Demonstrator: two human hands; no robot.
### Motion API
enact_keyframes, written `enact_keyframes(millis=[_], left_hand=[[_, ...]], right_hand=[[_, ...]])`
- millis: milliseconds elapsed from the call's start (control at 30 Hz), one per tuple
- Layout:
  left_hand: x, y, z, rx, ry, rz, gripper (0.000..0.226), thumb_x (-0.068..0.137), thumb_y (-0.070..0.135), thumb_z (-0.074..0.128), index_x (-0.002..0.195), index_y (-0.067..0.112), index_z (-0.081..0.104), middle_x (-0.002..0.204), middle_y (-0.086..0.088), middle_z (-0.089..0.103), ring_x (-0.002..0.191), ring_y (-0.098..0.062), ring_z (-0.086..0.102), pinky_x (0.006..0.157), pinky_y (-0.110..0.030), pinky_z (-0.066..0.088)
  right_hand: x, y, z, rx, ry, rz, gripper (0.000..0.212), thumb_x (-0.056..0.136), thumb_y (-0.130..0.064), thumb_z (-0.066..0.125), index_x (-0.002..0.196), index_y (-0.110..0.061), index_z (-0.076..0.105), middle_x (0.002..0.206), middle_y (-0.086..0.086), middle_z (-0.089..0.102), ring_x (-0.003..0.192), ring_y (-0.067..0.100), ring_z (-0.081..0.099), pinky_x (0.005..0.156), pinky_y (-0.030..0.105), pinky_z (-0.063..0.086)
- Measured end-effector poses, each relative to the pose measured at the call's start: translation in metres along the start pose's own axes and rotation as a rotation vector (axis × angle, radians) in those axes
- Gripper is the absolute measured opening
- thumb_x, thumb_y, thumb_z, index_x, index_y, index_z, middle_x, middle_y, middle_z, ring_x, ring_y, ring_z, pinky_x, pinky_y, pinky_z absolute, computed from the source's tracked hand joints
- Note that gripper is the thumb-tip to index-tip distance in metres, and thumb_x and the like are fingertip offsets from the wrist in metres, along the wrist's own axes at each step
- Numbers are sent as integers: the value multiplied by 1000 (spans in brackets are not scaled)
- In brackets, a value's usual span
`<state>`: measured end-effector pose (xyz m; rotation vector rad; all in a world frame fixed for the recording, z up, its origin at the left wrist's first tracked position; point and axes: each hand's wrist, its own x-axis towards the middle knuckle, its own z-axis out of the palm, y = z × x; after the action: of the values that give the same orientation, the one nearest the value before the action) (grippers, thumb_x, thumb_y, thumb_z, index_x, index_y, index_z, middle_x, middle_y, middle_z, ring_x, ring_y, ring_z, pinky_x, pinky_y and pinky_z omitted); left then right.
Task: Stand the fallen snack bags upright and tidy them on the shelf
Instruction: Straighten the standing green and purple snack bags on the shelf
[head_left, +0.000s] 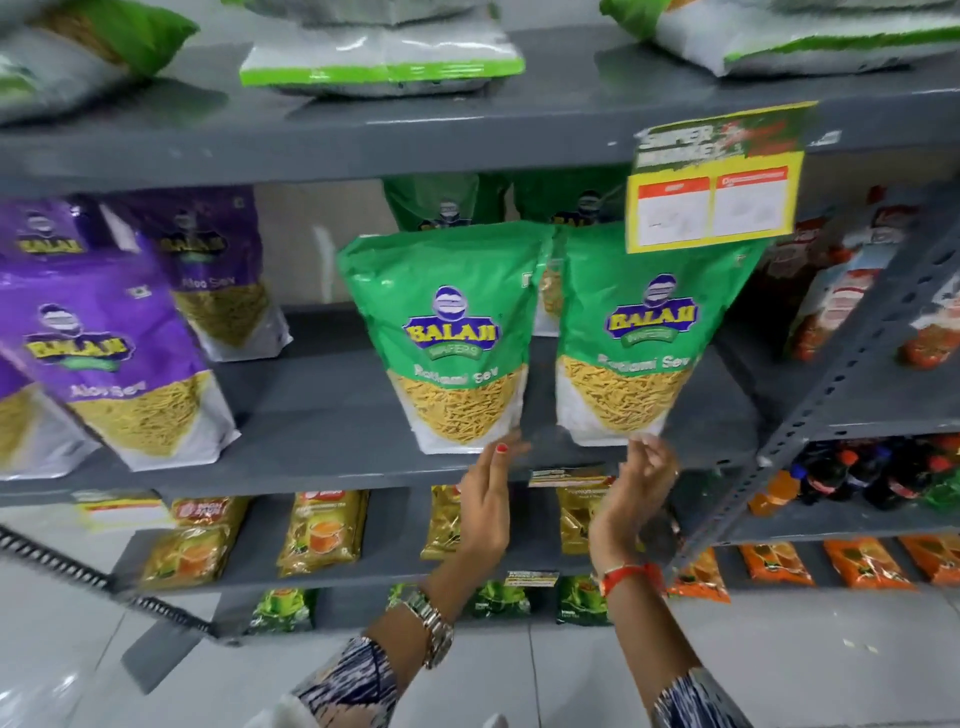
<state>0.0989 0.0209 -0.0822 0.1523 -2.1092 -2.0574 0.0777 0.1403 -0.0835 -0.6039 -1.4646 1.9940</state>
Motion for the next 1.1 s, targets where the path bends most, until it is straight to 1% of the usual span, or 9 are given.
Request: enact_keyframes(millis=[100, 267, 433, 533, 600, 667, 767, 967, 1100], left_hand=[[-10, 2, -45, -39, 112, -25, 36, 97, 21, 34, 94, 13, 69, 93, -7, 73, 85, -11, 67, 79, -27, 52], [-10, -4, -179, -98, 452, 6, 44, 97, 17, 35, 67, 18, 67, 57, 6, 67, 54, -4, 54, 57, -18, 44], [-4, -2, -345, -84, 858, 18, 37, 95, 10, 36, 61, 16, 51, 55, 0, 54, 45, 1, 45, 51, -19, 38], [4, 2, -433, -94, 968, 76, 27, 92, 11, 37, 73, 20, 54, 68, -2, 51, 53, 0, 49, 57, -28, 39], [17, 6, -480, -110, 958, 76, 19, 93, 14, 37, 95, 12, 55, 85, -2, 55, 76, -8, 56, 68, -31, 43], [35, 11, -522, -122, 892, 40, 31, 95, 20, 35, 121, 8, 46, 109, -5, 52, 102, -18, 51, 88, -40, 43], [61, 26, -561, -157, 784, -17, 42, 96, 32, 34, 135, 18, 35, 138, -5, 42, 130, -22, 39, 111, -49, 31], [90, 58, -583, -281, 638, -106, 46, 96, 38, 29, 140, 23, 28, 150, -5, 29, 138, -24, 28, 114, -44, 26], [93, 71, -574, -309, 502, -182, 53, 97, 41, 18, 140, 11, 30, 138, -3, 40, 124, -20, 39, 98, -31, 34]], right_hand=[[-62, 23, 24, 10, -64, -7, 7, 83, -22, 55, 82, -24, 48, 81, -5, 51, 68, -10, 50, 63, 8, 40], [-172, 55, 87, -34, -307, 83, 39, 86, 5, 55, 74, -31, 50, 66, -18, 58, 62, -8, 50, 65, 8, 41], [-277, 70, 168, -84, -646, 105, 6, 80, -22, 59, 81, -25, 54, 83, -1, 58, 77, 1, 55, 74, 15, 44], [-329, 80, 224, -101, -871, 146, 9, 83, -26, 60, 91, -24, 55, 92, 0, 61, 83, 7, 57, 75, 14, 46], [-357, 82, 260, -114, -1008, 139, 15, 84, -29, 59, 98, -28, 54, 101, -1, 61, 93, 8, 58, 75, 9, 44], [-381, 85, 296, -160, -1128, 156, 29, 90, -29, 56, 118, -24, 49, 123, 3, 55, 110, 13, 53, 80, 4, 41], [-405, 77, 340, -248, -1162, 179, 59, 91, -39, 52, 141, -17, 31, 148, 6, 36, 133, 18, 38, 107, 25, 33], [-425, 62, 390, -246, -1047, 196, 65, 95, -36, 44, 147, -12, 13, 157, 5, 18, 144, 17, 19, 99, 14, 17], [-424, 61, 399, -285, -1016, 134, 55, 96, -36, 41, 144, -14, 25, 148, 7, 35, 126, 9, 34, 86, 8, 23]])
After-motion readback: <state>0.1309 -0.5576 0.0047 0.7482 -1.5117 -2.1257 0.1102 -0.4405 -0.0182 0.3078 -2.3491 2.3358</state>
